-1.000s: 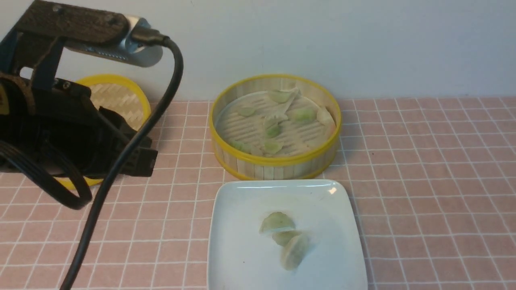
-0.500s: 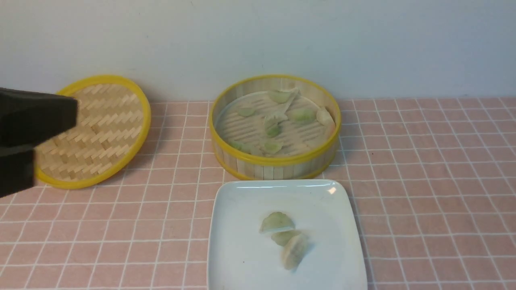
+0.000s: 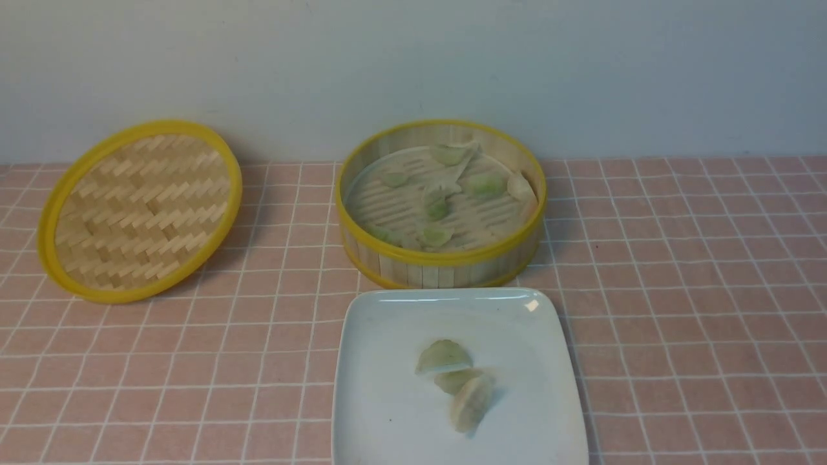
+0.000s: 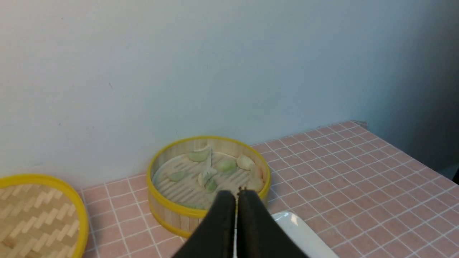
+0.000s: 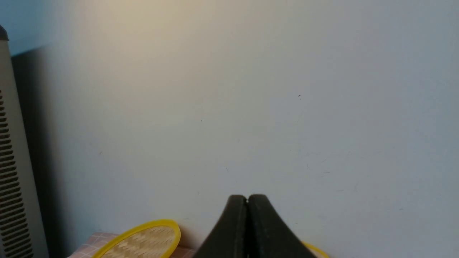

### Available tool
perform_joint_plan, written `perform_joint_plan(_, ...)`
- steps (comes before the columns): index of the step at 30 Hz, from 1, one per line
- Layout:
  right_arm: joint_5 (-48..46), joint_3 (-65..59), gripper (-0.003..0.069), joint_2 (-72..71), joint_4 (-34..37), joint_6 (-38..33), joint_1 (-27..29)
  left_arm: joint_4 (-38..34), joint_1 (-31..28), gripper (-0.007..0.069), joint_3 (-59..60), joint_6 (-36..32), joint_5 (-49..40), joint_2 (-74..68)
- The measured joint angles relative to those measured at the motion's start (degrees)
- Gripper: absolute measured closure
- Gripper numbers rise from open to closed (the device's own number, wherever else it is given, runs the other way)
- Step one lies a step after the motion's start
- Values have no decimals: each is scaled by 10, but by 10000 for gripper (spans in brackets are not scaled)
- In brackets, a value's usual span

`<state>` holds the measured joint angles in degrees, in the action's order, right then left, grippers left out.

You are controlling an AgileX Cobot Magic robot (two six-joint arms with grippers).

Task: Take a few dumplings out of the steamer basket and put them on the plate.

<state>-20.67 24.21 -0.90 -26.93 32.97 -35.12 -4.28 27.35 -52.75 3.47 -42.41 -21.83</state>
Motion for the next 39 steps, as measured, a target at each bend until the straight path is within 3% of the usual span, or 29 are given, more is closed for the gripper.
perform_joint_plan(7, 0, 0, 671, 0, 0, 0, 0, 20, 0, 631, 8, -4, 9, 1)
perform_joint_plan(10, 0, 0, 671, 0, 0, 0, 0, 34, -22, 631, 62, -4, 60, 14)
perform_joint_plan(12, 0, 0, 671, 0, 0, 0, 0, 34, -47, 631, 102, -4, 85, 26)
perform_joint_plan(18, 0, 0, 671, 0, 0, 0, 0, 33, -197, 631, 336, -7, 193, 141)
perform_joint_plan(21, 0, 0, 671, 0, 0, 0, 0, 33, -234, 631, 435, -7, 212, 186)
perform_joint_plan(27, 1, 0, 671, 0, 0, 0, 0, 33, -243, 631, 543, -7, 219, 224)
perform_joint_plan(39, 0, 0, 670, 0, 0, 0, 0, 32, -243, 631, 543, -7, 207, 224)
